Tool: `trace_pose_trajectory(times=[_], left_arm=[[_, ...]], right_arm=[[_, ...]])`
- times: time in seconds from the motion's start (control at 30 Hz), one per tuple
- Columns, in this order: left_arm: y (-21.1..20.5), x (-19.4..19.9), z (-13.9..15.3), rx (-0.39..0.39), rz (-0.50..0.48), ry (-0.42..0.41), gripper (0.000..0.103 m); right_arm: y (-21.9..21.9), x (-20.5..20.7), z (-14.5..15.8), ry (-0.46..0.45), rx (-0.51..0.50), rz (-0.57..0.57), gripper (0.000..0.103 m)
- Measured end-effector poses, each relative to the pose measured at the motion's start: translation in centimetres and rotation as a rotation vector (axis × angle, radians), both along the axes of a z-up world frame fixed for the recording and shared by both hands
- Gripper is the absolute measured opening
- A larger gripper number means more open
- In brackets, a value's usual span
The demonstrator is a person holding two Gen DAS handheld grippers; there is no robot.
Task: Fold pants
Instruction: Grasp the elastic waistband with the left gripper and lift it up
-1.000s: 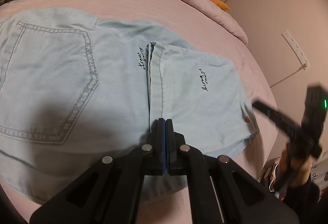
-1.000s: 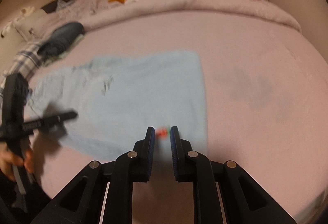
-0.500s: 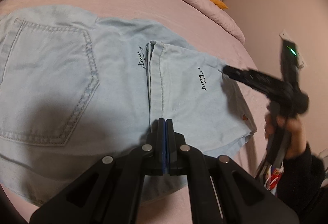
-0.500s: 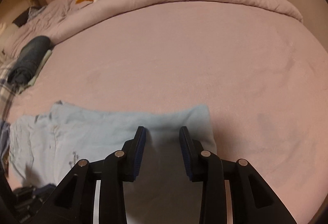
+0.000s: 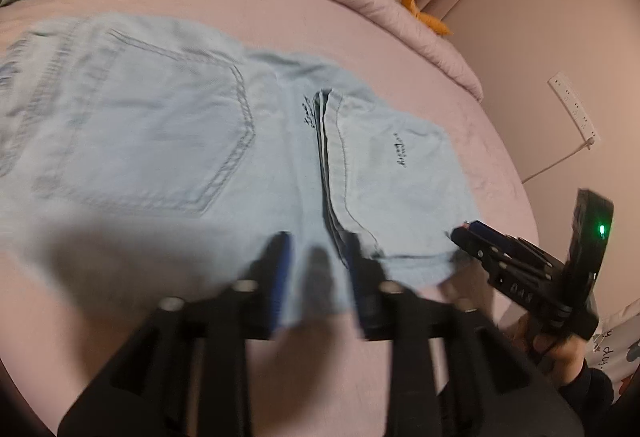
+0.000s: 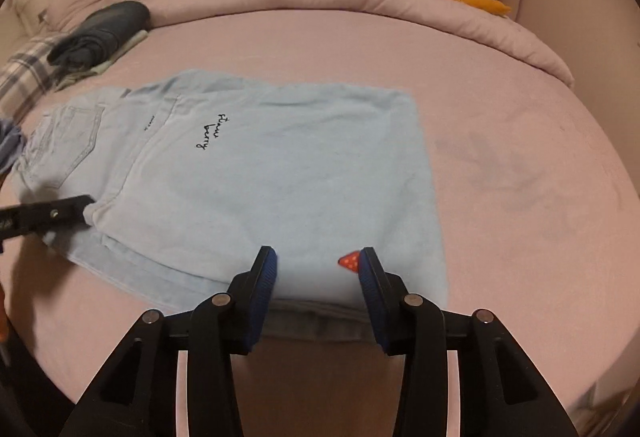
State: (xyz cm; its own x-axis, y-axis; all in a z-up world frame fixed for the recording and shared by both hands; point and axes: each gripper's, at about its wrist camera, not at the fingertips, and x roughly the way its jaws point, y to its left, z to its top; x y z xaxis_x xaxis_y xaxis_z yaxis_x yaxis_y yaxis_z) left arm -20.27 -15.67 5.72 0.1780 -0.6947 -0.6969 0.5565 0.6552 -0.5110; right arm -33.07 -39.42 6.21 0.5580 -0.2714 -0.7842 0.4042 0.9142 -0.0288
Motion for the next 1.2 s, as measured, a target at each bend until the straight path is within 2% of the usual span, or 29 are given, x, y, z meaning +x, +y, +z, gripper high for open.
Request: trace_pose_trajectory(times=[0.07, 0.17, 0.27, 0.33, 0.4, 0.5, 0.57, 0.67, 0.73, 0.93, 1.13, 1.17, 1.2], left_arm=[[1.5, -0.8, 0.9, -0.001, 0.031, -0.042, 0.055], [4.3, -1.4, 1.6, -0.02, 0.08, -0.06, 0.056], [7.5, -1.3, 1.5, -0.043, 0.16, -0.023, 0.056], [9.8, -0.9, 1.0, -0.084, 0.218, 0.035, 0.056], [12.5, -0.2, -0.4, -0.163, 0.29, 0.153, 0.056], [14.8, 0.9, -2.4, -0.238, 0.392, 0.289, 0.056], [15.5, 1.5, -3.4, -0.305, 0.421, 0.363, 0.056], [16.0, 2.3, -3.6, -0.339, 0.456, 0.407, 0.056], [16.3, 2.8, -3.4, -0.341, 0.482, 0.406, 0.056], [15.9, 3.5, -3.0, -0.357, 0.525, 0.334, 0.056], [14.8, 4.6, -3.0, -0.331, 0.554, 0.259, 0.055], [14.7, 4.9, -3.0, -0.327, 0.558, 0.253, 0.049], [14.6, 5.2, -3.0, -0.316, 0.549, 0.246, 0.037]], right_arm=[[0.6, 0.0, 0.9, -0.041, 0.026, 0.026, 0.043], [2.5, 0.6, 1.8, -0.08, 0.001, 0.083, 0.043], [4.1, 1.5, 1.8, -0.088, 0.015, 0.137, 0.044], [5.1, 2.2, 1.7, -0.085, 0.021, 0.166, 0.044], [6.1, 2.5, 1.5, -0.086, 0.027, 0.185, 0.044], [7.1, 3.0, 1.5, -0.076, 0.027, 0.203, 0.044], [7.5, 3.0, 1.4, -0.072, 0.021, 0.213, 0.044], [7.9, 3.1, 1.5, -0.07, 0.018, 0.214, 0.044], [7.8, 3.2, 1.5, -0.066, 0.017, 0.204, 0.044], [7.7, 3.4, 1.4, -0.067, 0.022, 0.193, 0.044], [7.8, 3.8, 1.3, -0.061, 0.023, 0.204, 0.044], [7.8, 3.9, 1.3, -0.061, 0.026, 0.205, 0.044], [7.9, 4.1, 1.2, -0.059, 0.027, 0.209, 0.044]])
